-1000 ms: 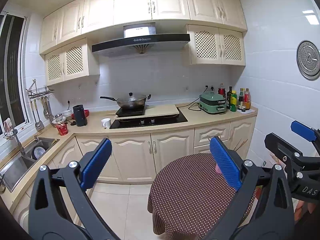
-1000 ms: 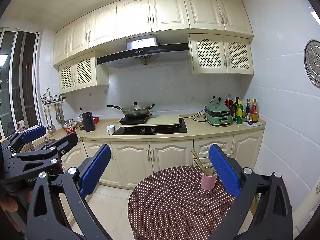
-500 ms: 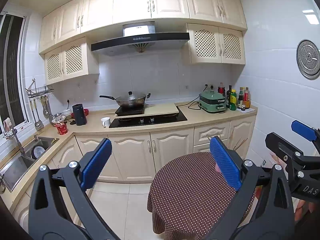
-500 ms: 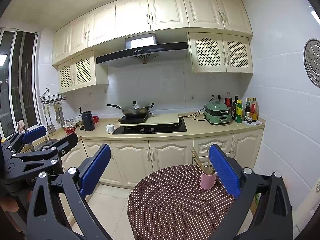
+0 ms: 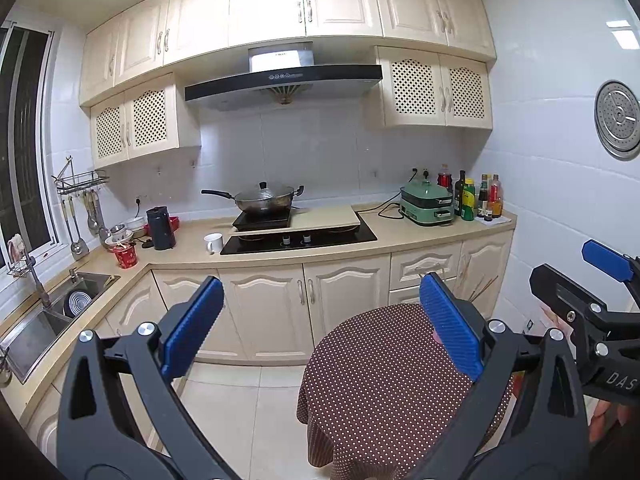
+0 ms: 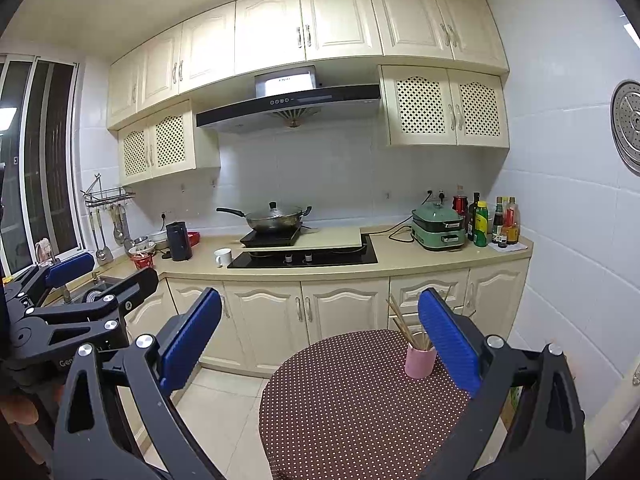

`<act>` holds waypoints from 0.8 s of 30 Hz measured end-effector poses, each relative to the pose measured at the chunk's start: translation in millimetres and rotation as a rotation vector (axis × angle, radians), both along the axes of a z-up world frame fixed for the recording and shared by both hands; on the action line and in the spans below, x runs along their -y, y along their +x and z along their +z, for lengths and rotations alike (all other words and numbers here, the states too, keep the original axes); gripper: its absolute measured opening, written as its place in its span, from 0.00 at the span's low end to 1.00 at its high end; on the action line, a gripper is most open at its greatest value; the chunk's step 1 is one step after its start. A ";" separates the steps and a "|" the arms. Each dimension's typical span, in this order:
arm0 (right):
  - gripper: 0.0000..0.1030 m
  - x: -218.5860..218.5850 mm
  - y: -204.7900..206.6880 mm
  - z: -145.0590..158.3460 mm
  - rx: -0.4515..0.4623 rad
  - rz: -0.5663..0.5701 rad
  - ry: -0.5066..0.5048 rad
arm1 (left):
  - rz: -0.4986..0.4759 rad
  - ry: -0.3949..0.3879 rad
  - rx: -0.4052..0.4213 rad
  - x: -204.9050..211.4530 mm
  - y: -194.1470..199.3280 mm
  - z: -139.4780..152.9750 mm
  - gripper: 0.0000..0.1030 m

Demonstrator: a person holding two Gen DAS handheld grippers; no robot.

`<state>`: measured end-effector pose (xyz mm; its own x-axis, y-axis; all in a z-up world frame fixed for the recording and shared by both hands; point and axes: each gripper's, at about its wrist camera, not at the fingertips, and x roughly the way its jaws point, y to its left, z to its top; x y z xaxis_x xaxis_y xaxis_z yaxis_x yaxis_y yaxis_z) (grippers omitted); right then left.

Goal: Organize utensils

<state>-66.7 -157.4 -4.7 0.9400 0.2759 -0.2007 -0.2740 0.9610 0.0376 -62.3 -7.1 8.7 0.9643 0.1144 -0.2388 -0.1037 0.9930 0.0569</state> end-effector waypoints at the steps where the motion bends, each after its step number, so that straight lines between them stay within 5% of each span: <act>1: 0.92 -1.0 0.0 0.0 0.001 0.000 -0.001 | 0.001 0.000 0.000 -0.6 -0.3 -0.3 0.94; 24: 0.92 -10.2 9.9 -7.5 -0.009 0.003 -0.005 | 0.008 -0.007 -0.016 -22.2 10.4 -2.4 0.94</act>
<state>-56.8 -147.2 -12.3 0.9371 0.2780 -0.2109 -0.2769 0.9602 0.0356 -51.9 15.1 6.3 0.9596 0.1200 -0.2547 -0.1105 0.9926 0.0512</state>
